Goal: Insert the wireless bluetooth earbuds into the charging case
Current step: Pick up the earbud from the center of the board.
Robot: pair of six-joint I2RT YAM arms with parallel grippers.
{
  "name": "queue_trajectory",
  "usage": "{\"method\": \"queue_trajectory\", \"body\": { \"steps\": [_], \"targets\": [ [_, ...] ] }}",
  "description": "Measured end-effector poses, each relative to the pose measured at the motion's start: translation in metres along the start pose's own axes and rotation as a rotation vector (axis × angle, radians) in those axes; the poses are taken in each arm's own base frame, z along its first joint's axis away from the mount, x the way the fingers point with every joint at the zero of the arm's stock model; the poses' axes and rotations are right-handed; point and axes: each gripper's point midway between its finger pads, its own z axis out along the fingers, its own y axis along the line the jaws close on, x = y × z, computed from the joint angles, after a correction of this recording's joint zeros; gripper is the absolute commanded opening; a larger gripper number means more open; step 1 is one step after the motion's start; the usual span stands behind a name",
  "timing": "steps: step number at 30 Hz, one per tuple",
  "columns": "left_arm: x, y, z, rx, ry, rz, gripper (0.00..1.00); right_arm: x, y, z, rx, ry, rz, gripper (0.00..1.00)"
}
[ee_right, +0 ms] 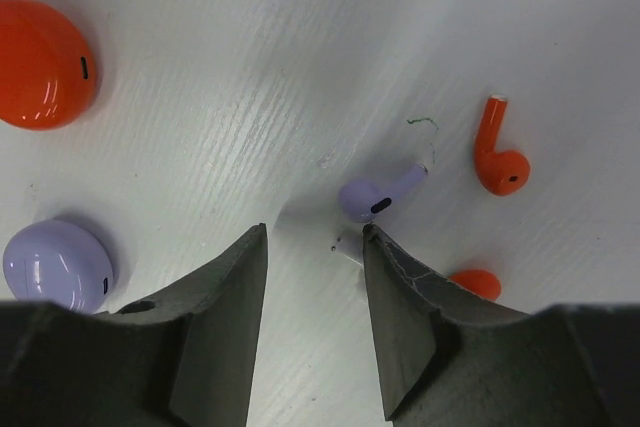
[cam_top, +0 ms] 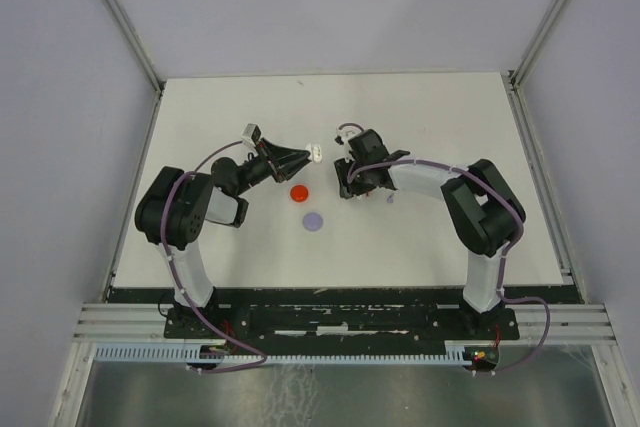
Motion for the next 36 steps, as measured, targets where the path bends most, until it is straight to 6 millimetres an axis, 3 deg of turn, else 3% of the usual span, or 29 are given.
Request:
{"method": "queue_trajectory", "body": {
  "steps": [21,29,36],
  "targets": [
    [0.0,0.0,0.0,0.0,-0.001,0.0,0.03,0.034,0.004,-0.026,-0.015,0.057,-0.021,0.51],
    [0.0,0.0,0.0,-0.001,-0.001,-0.001,0.03,0.0,0.001,-0.065,0.044,-0.058,-0.012,0.51],
    [0.0,0.001,0.0,-0.002,-0.001,-0.002,0.03,-0.016,-0.005,-0.07,0.104,-0.06,-0.002,0.49]
  ]
}}
